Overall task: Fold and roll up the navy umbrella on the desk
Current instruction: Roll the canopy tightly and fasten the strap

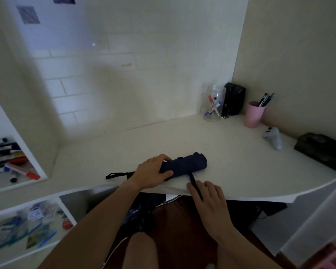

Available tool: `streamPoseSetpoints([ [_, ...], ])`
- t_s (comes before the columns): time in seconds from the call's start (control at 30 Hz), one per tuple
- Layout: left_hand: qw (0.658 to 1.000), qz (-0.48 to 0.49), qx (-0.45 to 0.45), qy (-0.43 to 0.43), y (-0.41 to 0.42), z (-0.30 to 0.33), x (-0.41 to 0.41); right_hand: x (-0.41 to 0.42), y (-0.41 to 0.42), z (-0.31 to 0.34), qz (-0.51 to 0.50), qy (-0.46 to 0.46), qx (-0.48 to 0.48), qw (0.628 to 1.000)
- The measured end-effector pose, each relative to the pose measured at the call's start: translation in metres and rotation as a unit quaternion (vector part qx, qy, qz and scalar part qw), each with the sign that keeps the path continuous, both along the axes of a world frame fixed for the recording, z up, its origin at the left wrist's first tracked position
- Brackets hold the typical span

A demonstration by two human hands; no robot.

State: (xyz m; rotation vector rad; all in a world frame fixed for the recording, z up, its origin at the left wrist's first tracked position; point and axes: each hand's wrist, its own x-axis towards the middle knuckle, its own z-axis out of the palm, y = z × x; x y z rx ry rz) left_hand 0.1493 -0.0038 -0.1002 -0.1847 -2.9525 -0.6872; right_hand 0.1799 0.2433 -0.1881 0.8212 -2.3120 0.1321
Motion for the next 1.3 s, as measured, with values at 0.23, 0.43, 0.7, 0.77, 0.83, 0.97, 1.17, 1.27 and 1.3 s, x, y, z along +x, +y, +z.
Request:
streamPoseSetpoints([
  [0.23,1.000,0.013,0.005,-0.007,0.002,0.000,0.001,-0.003,0.006,0.000,0.007,-0.021,-0.063,0.998],
  [0.43,0.997,0.020,0.070,-0.037,-0.005,-0.001,-0.003,0.003,0.009,0.011,0.022,-0.038,-0.130,0.991],
  [0.7,0.997,-0.011,0.077,0.021,0.004,0.017,-0.016,-0.007,0.000,0.017,0.128,0.025,-0.099,0.986],
  [0.77,0.997,-0.027,-0.023,0.065,0.010,0.012,-0.016,-0.007,-0.008,0.025,0.160,0.030,-0.103,0.981],
  [0.83,0.989,-0.050,-0.087,0.108,0.013,0.001,-0.013,-0.007,-0.011,0.036,0.161,0.004,-0.131,0.978],
  [0.97,0.969,-0.079,-0.130,0.197,0.019,-0.011,-0.005,-0.016,-0.007,0.054,0.121,-0.079,-0.189,0.971],
  [1.17,0.969,-0.090,-0.108,0.201,0.024,-0.014,0.007,-0.040,-0.010,0.090,0.056,-0.219,-0.281,0.933],
  [1.27,0.966,-0.097,-0.129,0.202,0.026,-0.015,0.010,-0.052,-0.008,0.100,0.053,-0.270,-0.279,0.920],
  [1.3,0.963,-0.099,-0.133,0.214,0.026,-0.016,0.010,-0.056,-0.006,0.103,0.051,-0.279,-0.267,0.921],
])
